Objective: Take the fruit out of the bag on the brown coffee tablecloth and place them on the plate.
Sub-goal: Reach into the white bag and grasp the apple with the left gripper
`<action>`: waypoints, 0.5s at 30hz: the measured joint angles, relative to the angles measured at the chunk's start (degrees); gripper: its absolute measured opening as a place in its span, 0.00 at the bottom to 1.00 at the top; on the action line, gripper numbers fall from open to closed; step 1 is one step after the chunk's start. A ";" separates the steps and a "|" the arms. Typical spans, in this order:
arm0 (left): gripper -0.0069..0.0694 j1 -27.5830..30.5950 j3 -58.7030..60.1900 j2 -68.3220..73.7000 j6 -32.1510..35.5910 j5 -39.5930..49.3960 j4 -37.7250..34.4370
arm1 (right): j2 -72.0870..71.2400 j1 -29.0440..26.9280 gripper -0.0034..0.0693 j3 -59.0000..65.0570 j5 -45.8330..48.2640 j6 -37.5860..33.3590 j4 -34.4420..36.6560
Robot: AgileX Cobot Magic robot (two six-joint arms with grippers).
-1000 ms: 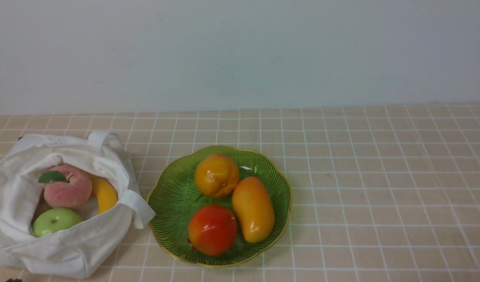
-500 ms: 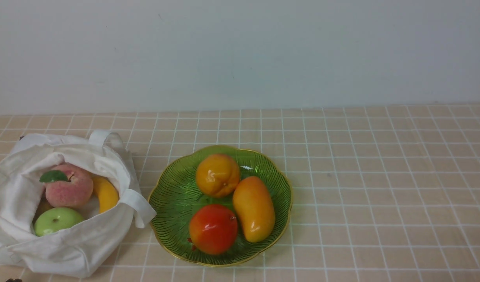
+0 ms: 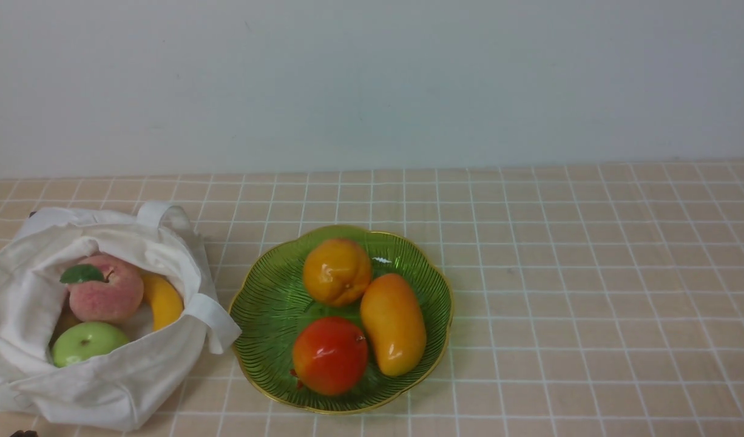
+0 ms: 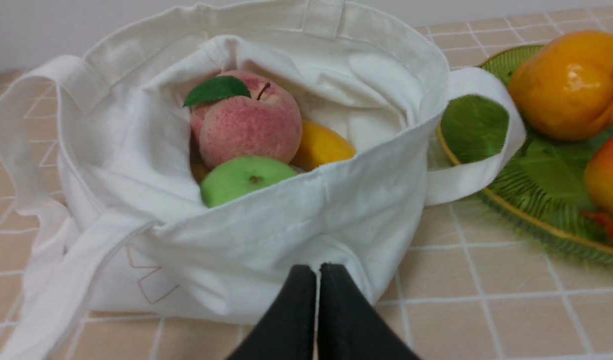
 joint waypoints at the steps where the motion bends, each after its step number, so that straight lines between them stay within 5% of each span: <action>1: 0.08 0.00 0.00 0.00 -2.35 -2.62 -4.22 | 0.00 0.00 0.03 0.00 0.00 0.00 0.00; 7: 0.08 0.00 0.00 0.00 -5.91 -15.18 -18.80 | 0.00 0.00 0.03 0.00 0.00 0.00 0.00; 11: 0.08 0.00 -0.51 0.00 -7.05 -32.84 -28.50 | 0.00 0.00 0.03 0.00 0.00 0.00 0.00; 15: 0.08 0.00 -7.42 0.71 -3.22 -34.24 -30.22 | 0.00 0.00 0.03 0.00 0.00 0.00 0.00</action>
